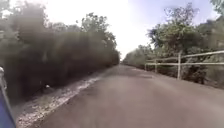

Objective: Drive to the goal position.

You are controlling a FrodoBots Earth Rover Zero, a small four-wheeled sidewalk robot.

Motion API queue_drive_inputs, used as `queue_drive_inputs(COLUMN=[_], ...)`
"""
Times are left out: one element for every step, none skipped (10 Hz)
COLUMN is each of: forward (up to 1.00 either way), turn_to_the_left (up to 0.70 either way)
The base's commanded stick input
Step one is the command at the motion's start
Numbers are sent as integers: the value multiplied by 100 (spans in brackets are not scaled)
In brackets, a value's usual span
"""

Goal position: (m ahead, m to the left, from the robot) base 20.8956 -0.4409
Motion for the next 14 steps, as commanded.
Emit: queue_drive_inputs(forward=[70, 70, 70, 70, 70, 70, 70, 70, 70, 70, 70, 70, 70, 70], turn_to_the_left=[0, 0, 0, 0, 0, 0, 0, 0, 0, 0, 0, 0, 0, 0])
